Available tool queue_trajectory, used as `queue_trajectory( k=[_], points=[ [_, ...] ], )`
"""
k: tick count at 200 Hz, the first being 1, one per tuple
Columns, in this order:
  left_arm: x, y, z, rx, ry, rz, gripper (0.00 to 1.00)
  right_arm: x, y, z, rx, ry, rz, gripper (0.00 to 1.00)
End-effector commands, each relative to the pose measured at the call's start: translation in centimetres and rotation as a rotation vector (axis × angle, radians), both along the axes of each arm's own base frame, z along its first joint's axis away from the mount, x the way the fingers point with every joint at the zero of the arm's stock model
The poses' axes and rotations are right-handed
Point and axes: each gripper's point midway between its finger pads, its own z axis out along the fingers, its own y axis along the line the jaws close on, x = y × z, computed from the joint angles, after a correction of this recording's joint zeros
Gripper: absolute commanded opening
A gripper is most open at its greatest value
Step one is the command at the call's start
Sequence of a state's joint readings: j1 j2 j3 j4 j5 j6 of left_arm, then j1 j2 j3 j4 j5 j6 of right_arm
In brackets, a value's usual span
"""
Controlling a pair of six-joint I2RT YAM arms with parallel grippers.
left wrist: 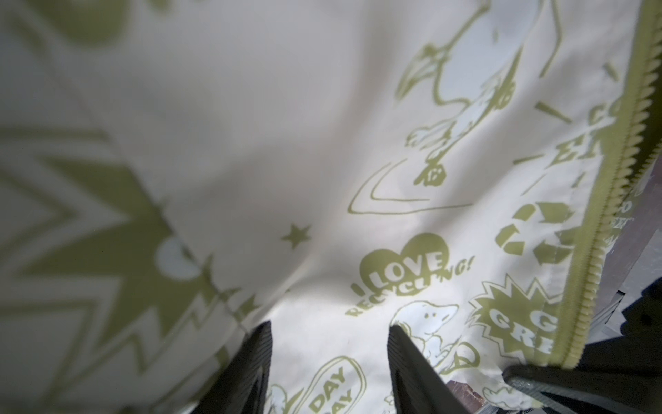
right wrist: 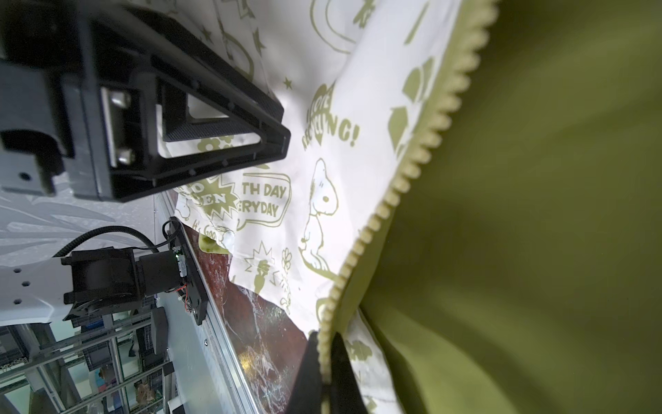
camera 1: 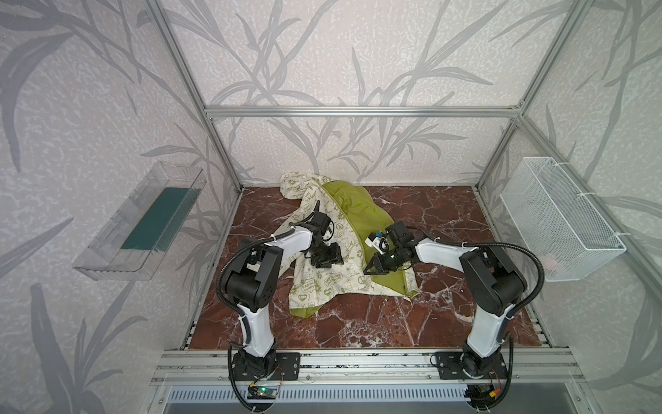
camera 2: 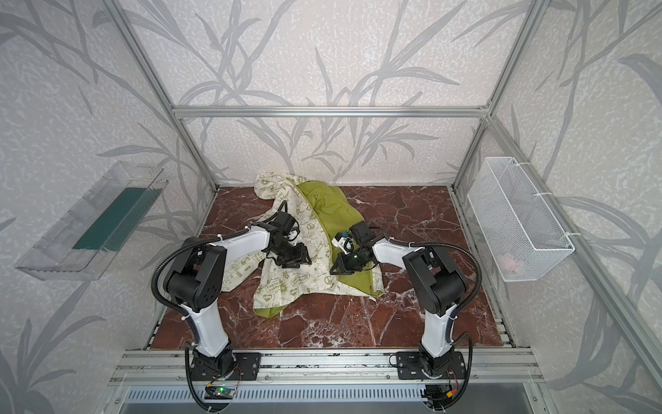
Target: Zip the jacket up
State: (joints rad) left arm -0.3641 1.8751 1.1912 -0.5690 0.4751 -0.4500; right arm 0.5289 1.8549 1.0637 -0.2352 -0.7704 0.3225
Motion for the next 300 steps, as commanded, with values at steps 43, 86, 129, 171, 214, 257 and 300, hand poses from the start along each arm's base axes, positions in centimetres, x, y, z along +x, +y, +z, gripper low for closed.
queue_trajectory(
  k=[43,86,129,171,214,257,300],
  points=[
    [0.9,-1.0,10.5,-0.215,-0.205,0.181,0.8,-0.4,1.2,5.4,0.199,-0.028,-0.053,0.0],
    [-2.9,-2.0,13.6,-0.309,-0.262,0.305,0.84,-0.7,3.1,9.3,0.415,-0.035,-0.063,0.0],
    [-6.7,-3.6,14.2,-0.407,-0.27,0.394,0.85,-0.8,5.4,13.3,0.577,-0.055,-0.059,0.0],
    [-9.2,-1.7,16.2,-0.437,-0.32,0.487,0.85,-1.5,8.3,14.7,0.66,-0.022,-0.011,0.0],
    [-10.9,-0.9,17.6,-0.52,-0.329,0.537,0.86,-1.7,11.0,16.0,0.711,-0.004,0.028,0.0],
    [-11.3,-1.4,18.8,-0.596,-0.35,0.557,0.86,-1.8,12.8,16.6,0.728,-0.005,0.046,0.0],
    [-10.3,-1.1,19.4,-0.652,-0.414,0.62,0.87,-1.6,13.2,17.4,0.762,-0.013,0.022,0.0]
  ],
)
